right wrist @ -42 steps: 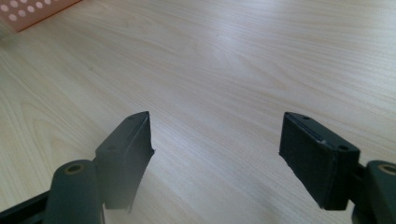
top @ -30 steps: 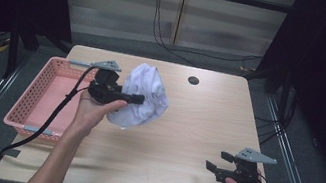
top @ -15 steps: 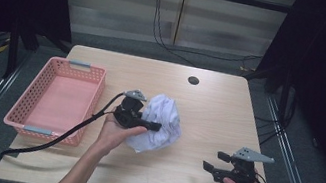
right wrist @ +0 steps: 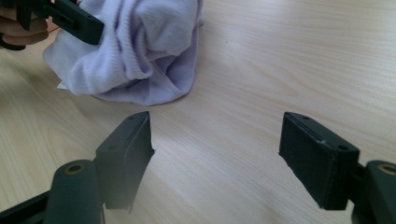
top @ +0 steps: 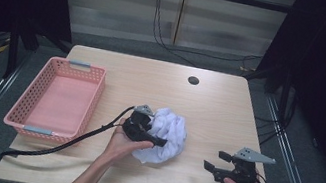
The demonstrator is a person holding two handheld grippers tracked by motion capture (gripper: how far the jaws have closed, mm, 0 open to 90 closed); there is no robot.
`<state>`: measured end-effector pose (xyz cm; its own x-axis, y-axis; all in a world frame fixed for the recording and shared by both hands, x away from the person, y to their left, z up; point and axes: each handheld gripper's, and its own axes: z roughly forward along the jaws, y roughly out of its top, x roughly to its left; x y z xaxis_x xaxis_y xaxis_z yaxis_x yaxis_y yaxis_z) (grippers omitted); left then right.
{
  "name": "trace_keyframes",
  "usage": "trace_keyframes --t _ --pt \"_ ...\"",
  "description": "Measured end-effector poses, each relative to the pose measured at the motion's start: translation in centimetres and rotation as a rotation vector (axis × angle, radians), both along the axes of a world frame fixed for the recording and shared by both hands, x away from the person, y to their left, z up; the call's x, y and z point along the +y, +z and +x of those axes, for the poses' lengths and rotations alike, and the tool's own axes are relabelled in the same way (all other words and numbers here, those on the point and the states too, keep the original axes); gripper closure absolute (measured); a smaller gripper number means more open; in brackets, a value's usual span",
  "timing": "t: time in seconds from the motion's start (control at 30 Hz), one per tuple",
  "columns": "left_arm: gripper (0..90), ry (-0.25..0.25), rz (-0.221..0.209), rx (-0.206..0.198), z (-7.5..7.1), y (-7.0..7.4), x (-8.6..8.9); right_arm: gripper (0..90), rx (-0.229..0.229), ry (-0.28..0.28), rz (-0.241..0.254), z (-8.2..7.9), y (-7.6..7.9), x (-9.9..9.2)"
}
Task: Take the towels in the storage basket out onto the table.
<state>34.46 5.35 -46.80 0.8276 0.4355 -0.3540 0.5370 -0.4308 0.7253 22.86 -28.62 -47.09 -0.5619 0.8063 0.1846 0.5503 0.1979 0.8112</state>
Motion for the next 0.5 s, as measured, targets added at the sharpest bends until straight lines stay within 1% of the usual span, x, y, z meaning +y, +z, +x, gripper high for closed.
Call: trace_keyframes --t 0.03,0.07,0.1,0.13,0.17,0.23,0.27,0.3,0.33,0.37,0.4,0.43,0.47,0.5 --pt "25.1 0.007 0.008 0.002 0.0 0.2 0.2 25.1 0.001 -0.004 0.000 0.0 0.1 0.1" --pt "24.9 0.002 0.006 -0.004 -0.1 0.3 0.3 25.1 -0.004 -0.004 -0.010 -0.1 0.1 0.1" --pt "23.9 0.008 -0.004 -0.003 -0.1 0.5 0.5 25.1 -0.008 -0.002 -0.011 0.0 0.2 0.2" --pt "22.5 0.012 -0.015 0.002 -0.1 0.6 0.8 25.1 -0.004 0.004 0.004 0.0 0.2 0.2" --pt "22.5 0.024 -0.032 0.001 -0.2 0.7 1.2 25.1 -0.004 0.009 0.008 0.0 0.4 0.3" --pt "22.6 0.054 -0.009 -0.022 -0.2 1.1 1.9 25.1 -0.014 0.016 -0.004 0.1 0.5 0.6" --pt "22.5 0.058 -0.021 -0.028 -0.3 1.3 2.2 25.1 -0.010 0.015 -0.009 0.3 0.4 0.6" --pt "23.3 0.060 -0.035 -0.030 -0.5 1.6 2.6 25.1 -0.009 0.017 -0.011 0.4 0.3 0.6" --pt "26.1 0.071 -0.041 -0.039 -0.7 2.0 3.1 25.2 -0.008 0.016 -0.018 0.5 0.2 0.7" --pt "27.1 0.078 -0.045 -0.053 -1.0 2.4 3.5 25.3 -0.006 0.013 -0.022 0.7 0.1 0.7" --pt "27.2 0.083 -0.052 -0.059 -1.4 2.7 3.9 25.7 0.004 0.009 -0.015 0.8 0.1 0.7" --pt "29.2 0.094 -0.056 -0.070 -1.9 3.0 4.4 25.8 0.002 0.009 -0.017 0.8 0.2 0.7" --pt "31.7 0.090 -0.049 -0.081 -2.4 3.3 4.8 26.1 -0.004 0.010 -0.024 0.8 0.3 0.8" --pt "33.6 0.093 -0.040 -0.081 -2.9 3.4 5.1 26.1 -0.012 0.010 -0.028 0.8 0.4 0.9"
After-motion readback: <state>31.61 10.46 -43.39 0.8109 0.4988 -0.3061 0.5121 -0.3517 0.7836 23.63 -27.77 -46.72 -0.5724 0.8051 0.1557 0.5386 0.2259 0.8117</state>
